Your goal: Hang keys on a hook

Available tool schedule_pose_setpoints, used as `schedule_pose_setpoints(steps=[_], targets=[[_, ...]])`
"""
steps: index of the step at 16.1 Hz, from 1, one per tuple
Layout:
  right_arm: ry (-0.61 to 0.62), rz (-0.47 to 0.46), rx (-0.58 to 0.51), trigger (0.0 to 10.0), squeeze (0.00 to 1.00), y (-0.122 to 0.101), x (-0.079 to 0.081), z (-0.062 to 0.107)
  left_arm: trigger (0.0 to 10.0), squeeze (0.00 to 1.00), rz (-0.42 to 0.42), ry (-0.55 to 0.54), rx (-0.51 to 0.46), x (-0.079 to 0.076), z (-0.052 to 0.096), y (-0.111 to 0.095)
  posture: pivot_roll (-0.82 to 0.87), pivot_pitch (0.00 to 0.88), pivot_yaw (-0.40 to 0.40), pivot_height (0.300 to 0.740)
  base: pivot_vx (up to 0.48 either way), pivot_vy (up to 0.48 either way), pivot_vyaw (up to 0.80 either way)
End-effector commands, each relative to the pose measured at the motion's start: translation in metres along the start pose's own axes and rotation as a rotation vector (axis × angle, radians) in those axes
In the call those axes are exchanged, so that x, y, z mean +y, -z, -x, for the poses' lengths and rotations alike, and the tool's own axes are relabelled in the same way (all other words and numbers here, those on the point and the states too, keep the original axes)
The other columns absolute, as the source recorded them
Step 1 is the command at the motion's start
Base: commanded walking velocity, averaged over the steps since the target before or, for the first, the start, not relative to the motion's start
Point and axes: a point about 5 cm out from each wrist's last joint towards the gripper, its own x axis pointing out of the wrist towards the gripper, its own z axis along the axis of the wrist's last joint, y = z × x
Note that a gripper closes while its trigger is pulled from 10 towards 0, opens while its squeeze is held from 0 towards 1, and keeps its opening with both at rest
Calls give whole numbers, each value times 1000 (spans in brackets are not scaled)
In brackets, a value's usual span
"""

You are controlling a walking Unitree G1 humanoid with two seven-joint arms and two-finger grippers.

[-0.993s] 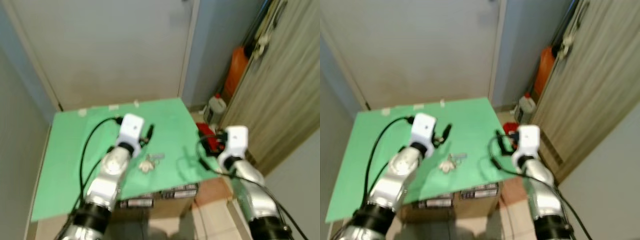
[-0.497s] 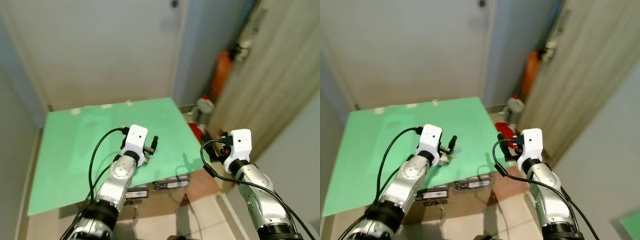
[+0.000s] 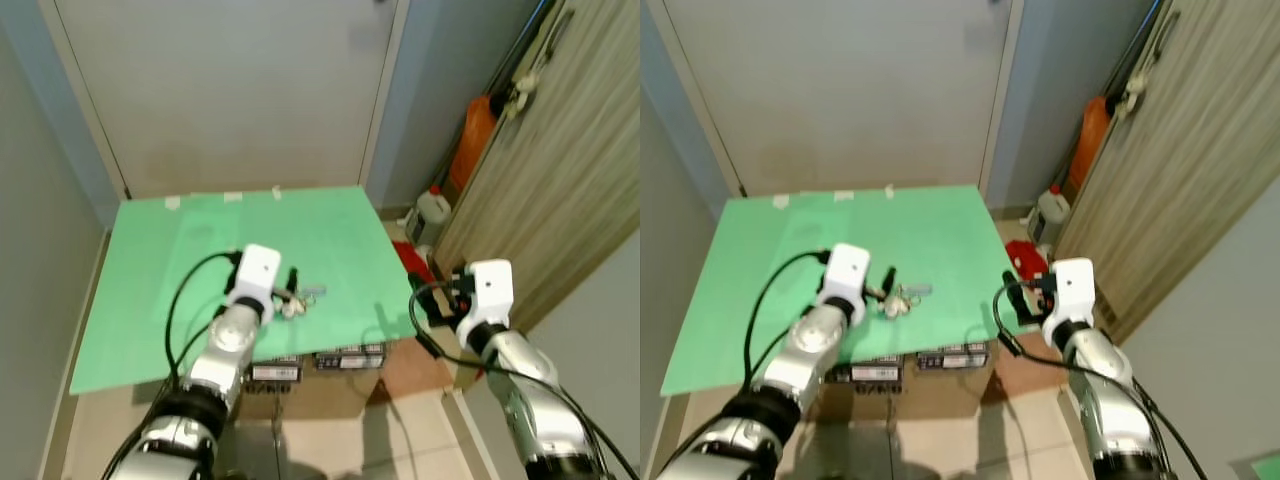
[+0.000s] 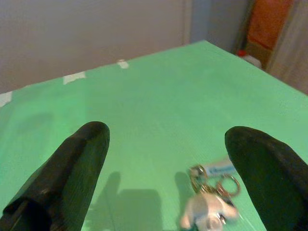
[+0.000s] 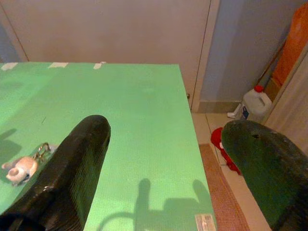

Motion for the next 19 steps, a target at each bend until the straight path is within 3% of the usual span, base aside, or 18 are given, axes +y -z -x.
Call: schedule_pose_setpoints(steps=[1, 5, 9, 12, 19], targets=[[8, -2, -8, 10000, 0, -4, -1, -3, 10000, 0, 13, -11, -31, 0, -2, -6, -67, 0, -56, 740, 0, 0, 0], [-8, 12, -45, 10000, 0, -6, 6, -5, 10000, 0, 68, -44, -108, 6, 3, -9, -52, 0, -49, 740, 0, 0, 0], [-8, 14, -29, 10000, 0, -2, 5, 5, 10000, 0, 34, -7, -40, -4, 3, 5, -76, 0, -64, 740, 0, 0, 0], [-9, 42, -9, 10000, 0, -2, -3, 20, 10000, 0, 22, 16, -16, -13, 1, 9, -124, 31, -92, 740, 0, 0, 0], [9, 78, 57, 10000, 0, -2, -21, 60, 10000, 0, -4, -18, 99, -7, -1, 23, -210, 112, -131, 740, 0, 0, 0]])
